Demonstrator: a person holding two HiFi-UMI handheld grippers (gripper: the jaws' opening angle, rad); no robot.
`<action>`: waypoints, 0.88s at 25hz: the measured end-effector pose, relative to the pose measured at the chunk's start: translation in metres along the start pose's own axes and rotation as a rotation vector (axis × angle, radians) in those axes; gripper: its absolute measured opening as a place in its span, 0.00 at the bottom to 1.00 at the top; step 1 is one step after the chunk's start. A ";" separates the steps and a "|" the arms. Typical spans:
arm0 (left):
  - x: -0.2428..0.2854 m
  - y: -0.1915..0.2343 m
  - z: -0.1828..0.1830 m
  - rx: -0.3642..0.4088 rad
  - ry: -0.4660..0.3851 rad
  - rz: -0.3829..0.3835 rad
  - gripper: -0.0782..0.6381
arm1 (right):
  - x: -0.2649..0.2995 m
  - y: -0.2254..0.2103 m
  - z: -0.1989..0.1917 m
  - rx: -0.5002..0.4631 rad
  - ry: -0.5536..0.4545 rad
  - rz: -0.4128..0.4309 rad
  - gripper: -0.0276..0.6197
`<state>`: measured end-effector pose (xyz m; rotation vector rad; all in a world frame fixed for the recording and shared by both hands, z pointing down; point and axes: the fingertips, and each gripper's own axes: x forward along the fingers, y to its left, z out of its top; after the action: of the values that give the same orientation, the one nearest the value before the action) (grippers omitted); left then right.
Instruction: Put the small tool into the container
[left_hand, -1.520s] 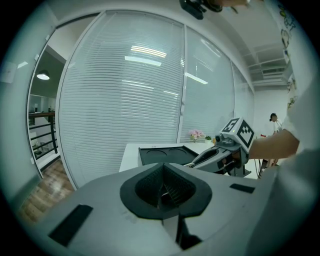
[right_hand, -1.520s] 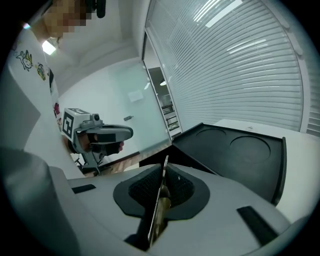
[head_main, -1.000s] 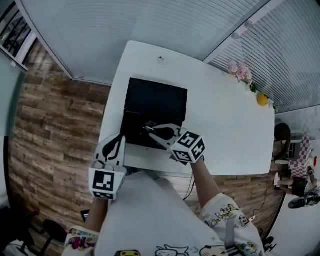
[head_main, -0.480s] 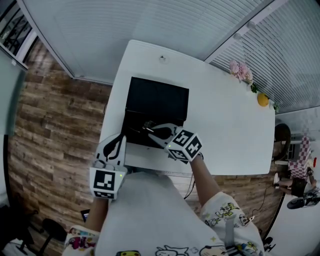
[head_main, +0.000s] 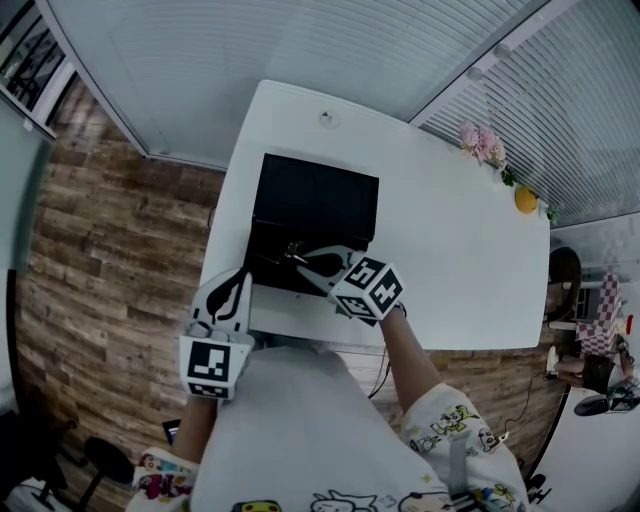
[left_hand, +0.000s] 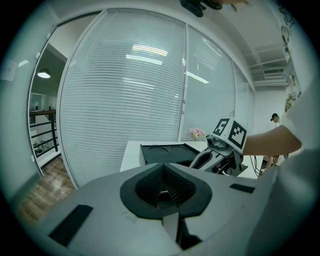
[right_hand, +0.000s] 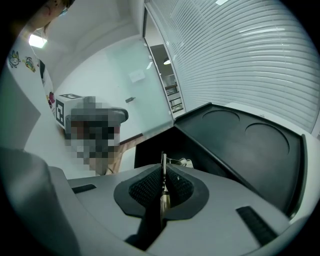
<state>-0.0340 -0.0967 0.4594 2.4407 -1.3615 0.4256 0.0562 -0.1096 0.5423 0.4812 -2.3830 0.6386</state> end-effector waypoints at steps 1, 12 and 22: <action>0.000 0.000 0.000 -0.006 -0.001 0.000 0.12 | 0.000 0.000 0.000 0.002 0.000 -0.001 0.07; -0.002 0.000 -0.005 0.009 0.013 -0.003 0.12 | 0.002 -0.006 0.000 0.021 0.012 -0.020 0.08; -0.004 0.000 -0.007 0.003 0.015 -0.001 0.12 | 0.005 -0.012 -0.001 0.005 0.030 -0.053 0.08</action>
<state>-0.0368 -0.0911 0.4637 2.4354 -1.3551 0.4451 0.0584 -0.1198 0.5504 0.5312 -2.3335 0.6237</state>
